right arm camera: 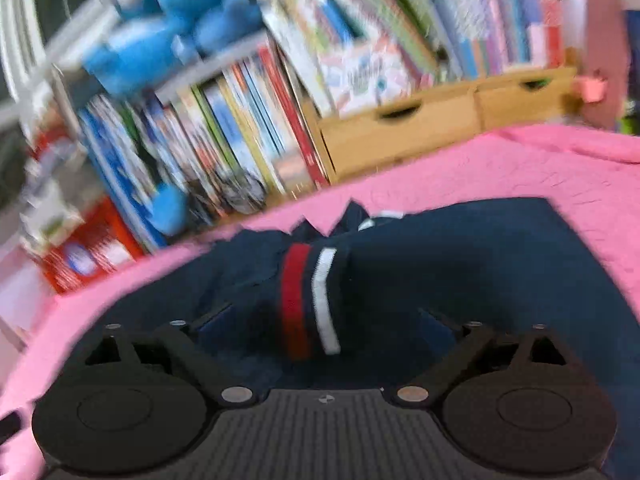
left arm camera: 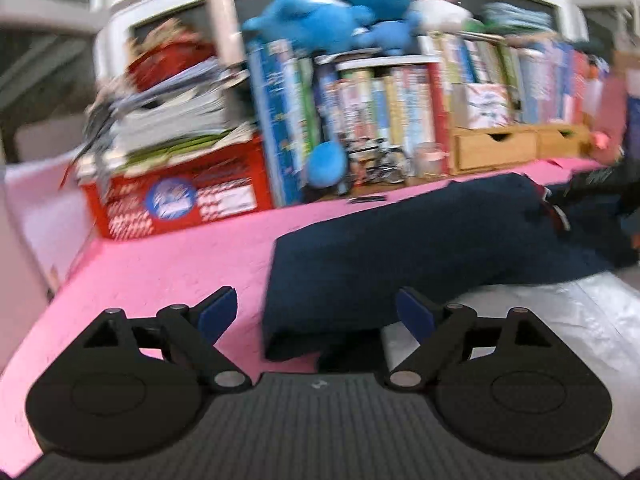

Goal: Fold clothes

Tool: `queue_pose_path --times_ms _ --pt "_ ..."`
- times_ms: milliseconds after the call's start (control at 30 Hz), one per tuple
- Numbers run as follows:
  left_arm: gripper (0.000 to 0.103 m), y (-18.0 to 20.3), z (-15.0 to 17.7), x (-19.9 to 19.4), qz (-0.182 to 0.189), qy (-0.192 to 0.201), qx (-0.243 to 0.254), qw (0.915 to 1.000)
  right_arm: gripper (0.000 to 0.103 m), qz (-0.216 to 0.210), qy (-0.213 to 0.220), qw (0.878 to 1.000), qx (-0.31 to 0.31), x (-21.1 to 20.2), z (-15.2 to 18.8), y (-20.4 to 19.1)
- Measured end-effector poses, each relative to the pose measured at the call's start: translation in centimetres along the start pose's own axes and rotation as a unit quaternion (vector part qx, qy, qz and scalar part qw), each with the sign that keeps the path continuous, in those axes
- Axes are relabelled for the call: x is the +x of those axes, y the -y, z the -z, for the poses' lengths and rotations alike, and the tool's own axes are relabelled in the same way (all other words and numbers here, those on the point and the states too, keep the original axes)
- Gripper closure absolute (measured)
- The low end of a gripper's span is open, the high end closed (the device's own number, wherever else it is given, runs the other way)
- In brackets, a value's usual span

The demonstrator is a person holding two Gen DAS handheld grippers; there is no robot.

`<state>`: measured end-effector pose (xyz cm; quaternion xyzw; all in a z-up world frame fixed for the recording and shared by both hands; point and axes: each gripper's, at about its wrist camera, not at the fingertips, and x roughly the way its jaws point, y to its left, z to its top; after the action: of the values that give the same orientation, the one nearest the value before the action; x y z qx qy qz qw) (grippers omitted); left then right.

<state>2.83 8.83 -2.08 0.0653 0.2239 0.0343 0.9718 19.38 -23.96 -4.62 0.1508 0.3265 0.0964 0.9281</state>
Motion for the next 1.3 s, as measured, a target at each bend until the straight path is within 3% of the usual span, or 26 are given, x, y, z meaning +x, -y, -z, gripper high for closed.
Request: queue_pose_path --times_ms 33,100,167,233,333,567,733,833,933,967,1000,1100,1233,1300 --pt "0.015 -0.6 0.0 0.0 -0.005 0.001 -0.004 1.0000 0.046 -0.011 -0.012 1.000 0.015 1.0 0.1 0.0" --pt "0.014 -1.5 -0.1 0.1 -0.026 0.005 -0.004 0.9996 0.061 -0.019 -0.024 0.999 0.023 1.6 0.4 -0.5" --pt "0.012 -2.3 -0.4 0.4 -0.036 0.007 -0.013 0.9992 0.090 -0.020 0.001 1.000 0.004 -0.5 0.2 -0.8" --pt "0.010 -2.8 -0.6 0.8 -0.040 0.008 -0.027 0.9988 0.090 -0.026 0.043 0.999 -0.007 -3.5 -0.3 -0.5" --pt "0.009 -2.6 -0.9 1.6 -0.032 0.003 -0.043 0.9986 0.090 0.010 0.081 0.996 -0.031 -6.7 -1.5 0.8" --pt "0.008 -0.5 -1.4 3.0 -0.028 -0.004 -0.026 0.9993 0.090 0.108 0.092 0.989 -0.028 -8.0 -1.3 4.0" --pt "0.006 1.4 -1.4 5.0 -0.027 -0.022 0.013 0.9993 0.089 0.154 0.047 0.983 -0.094 -6.6 -0.1 5.8" --pt "0.006 2.7 -0.8 6.7 -0.040 -0.046 0.047 0.9970 0.081 0.156 0.014 0.978 -0.140 -4.8 1.0 6.5" --pt "0.005 3.3 0.0 7.9 -0.059 -0.072 0.079 0.9926 0.050 0.179 0.012 0.968 -0.177 -4.4 1.2 6.4" --pt "0.006 3.2 0.0 7.6 -0.061 -0.067 0.082 0.9924 0.033 0.196 0.015 0.963 -0.187 -5.0 1.0 6.3" --pt "0.006 2.8 -0.2 6.8 -0.061 -0.056 0.081 0.9933 0.023 0.212 0.024 0.959 -0.190 -5.8 0.8 6.3" --pt "0.006 1.2 -1.9 4.3 -0.041 -0.010 0.044 0.9981 0.012 0.200 0.070 0.960 -0.181 -9.0 0.6 6.1" --pt "0.005 2.0 -4.6 3.3 0.020 0.018 0.013 0.9996 0.011 0.126 0.091 0.968 -0.198 -10.1 1.6 3.1" --pt "0.005 4.4 -4.9 3.8 0.037 0.019 0.051 0.9978 0.012 0.089 0.093 0.969 -0.213 -10.0 2.2 1.2"
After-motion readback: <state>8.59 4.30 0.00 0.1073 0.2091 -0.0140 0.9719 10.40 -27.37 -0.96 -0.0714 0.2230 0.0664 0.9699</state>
